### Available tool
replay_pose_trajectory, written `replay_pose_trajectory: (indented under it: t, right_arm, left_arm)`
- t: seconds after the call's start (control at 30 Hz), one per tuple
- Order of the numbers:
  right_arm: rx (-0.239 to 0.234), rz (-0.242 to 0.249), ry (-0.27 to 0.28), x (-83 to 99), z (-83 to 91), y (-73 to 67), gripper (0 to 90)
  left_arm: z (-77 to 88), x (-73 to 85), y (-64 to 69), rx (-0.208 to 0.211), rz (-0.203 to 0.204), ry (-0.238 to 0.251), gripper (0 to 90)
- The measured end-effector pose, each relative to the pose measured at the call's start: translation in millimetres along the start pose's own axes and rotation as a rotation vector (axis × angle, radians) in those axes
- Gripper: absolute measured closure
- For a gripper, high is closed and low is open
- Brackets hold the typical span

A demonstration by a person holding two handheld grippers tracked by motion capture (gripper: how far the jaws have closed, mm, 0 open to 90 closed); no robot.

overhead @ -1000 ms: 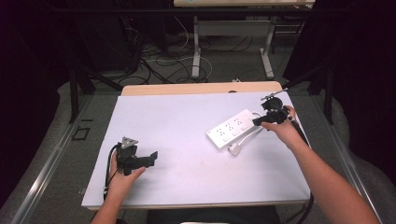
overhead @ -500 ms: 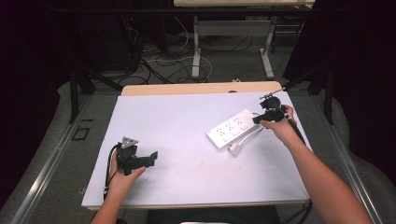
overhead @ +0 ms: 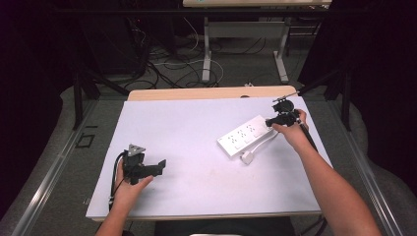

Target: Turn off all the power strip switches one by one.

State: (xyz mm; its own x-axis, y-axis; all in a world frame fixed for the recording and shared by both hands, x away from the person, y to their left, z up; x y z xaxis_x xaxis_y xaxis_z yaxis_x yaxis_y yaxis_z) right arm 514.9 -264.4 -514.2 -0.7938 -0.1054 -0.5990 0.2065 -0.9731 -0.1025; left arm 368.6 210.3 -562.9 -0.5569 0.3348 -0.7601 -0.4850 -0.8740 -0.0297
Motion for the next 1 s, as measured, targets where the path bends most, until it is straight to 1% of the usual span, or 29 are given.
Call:
replay_pose_trajectory:
  t: [0.1,0.17,0.27,0.33,0.37,0.4,0.43,0.5,0.53,0.6,0.63,0.67,0.7,0.73,0.77,0.9,0.93,1.0]
  right_arm:
    - [0.006,-0.006,0.007,-0.5,-2.1,0.6,49.3]
    - [-0.007,-0.014,0.005,-1.0,-4.5,1.3,54.5]
    - [-0.011,-0.020,0.005,-1.1,-7.2,1.0,60.7]
    - [-0.018,-0.015,0.002,-1.0,-8.4,1.0,62.0]
    - [-0.017,-0.019,0.001,-0.8,-11.2,-0.5,66.3]
    - [-0.015,-0.015,-0.002,-0.4,-12.1,-0.9,68.5]
    - [-0.015,-0.015,-0.002,-0.4,-12.1,-0.9,68.5]
    - [-0.020,-0.009,-0.003,-0.1,-14.7,-2.2,72.6]
    - [-0.017,-0.004,-0.003,-0.2,-16.3,-3.0,76.6]
    - [-0.023,-0.006,-0.001,-0.1,-17.3,-4.1,79.6]
    - [-0.022,0.007,0.004,-0.6,-18.4,-3.6,81.1]
    - [-0.013,-0.001,0.006,-0.6,-19.0,-4.2,82.4]
    - [-0.016,-0.006,0.008,-0.8,-19.9,-4.9,83.4]
    - [-0.016,-0.006,0.008,-0.8,-19.9,-4.9,83.4]
    - [-0.024,-0.002,0.004,-0.7,-21.3,-4.8,85.3]
    - [-0.015,-0.006,-0.002,-0.3,-24.1,-4.3,88.6]
    - [-0.018,-0.020,-0.001,-0.4,-25.1,-5.0,89.8]
    - [-0.024,-0.010,-0.008,0.1,-26.6,-3.6,90.0]
  left_arm:
    - [-0.3,0.1,0.1,-0.001,0.003,0.001,2.6]
    - [-0.2,0.1,0.0,-0.001,-0.001,-0.005,2.6]
    - [-0.3,0.1,0.2,0.000,0.000,-0.005,2.5]
    - [-0.2,0.1,0.2,-0.001,0.000,-0.005,2.6]
    - [-0.2,0.1,0.0,-0.001,-0.001,-0.004,2.6]
    - [-0.2,0.1,0.0,-0.001,-0.001,-0.004,2.6]
    - [-0.2,0.1,0.0,-0.001,-0.001,-0.004,2.6]
    - [-0.5,0.2,0.1,0.000,0.003,0.000,2.6]
    - [-0.2,0.3,-0.2,0.001,-0.002,-0.004,2.6]
    - [-0.1,0.4,-0.3,0.001,-0.004,-0.007,2.6]
    - [-0.3,0.4,-0.1,0.001,-0.001,-0.003,2.6]
    - [-0.3,0.4,-0.2,0.001,-0.001,-0.003,2.6]
    - [-0.3,0.4,-0.2,0.001,-0.001,-0.003,2.6]
    - [-0.1,0.5,-0.2,0.002,-0.002,-0.006,2.6]
    - [0.0,0.5,-0.3,0.002,-0.003,-0.007,2.6]
    - [-0.3,0.5,-0.1,0.003,0.000,-0.004,2.6]
    - [-0.3,0.5,-0.1,0.003,0.000,-0.004,2.6]
    - [-0.3,0.4,-0.1,0.002,-0.001,-0.004,2.6]
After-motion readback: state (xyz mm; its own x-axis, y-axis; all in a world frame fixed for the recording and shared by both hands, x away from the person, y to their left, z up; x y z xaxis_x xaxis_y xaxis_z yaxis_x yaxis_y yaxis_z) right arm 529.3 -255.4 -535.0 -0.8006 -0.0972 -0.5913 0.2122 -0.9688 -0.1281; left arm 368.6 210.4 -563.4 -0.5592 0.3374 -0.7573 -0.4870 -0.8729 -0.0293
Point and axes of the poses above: each handheld gripper's, and its own axes: z roughly backward along the jaws, x roughly out of its underside, y roughly to its right, the point moved 3 cm from there along -z, roughly forward along the jaws, and after that the axes turned 11 degrees about -z, right-handed, at the moved point
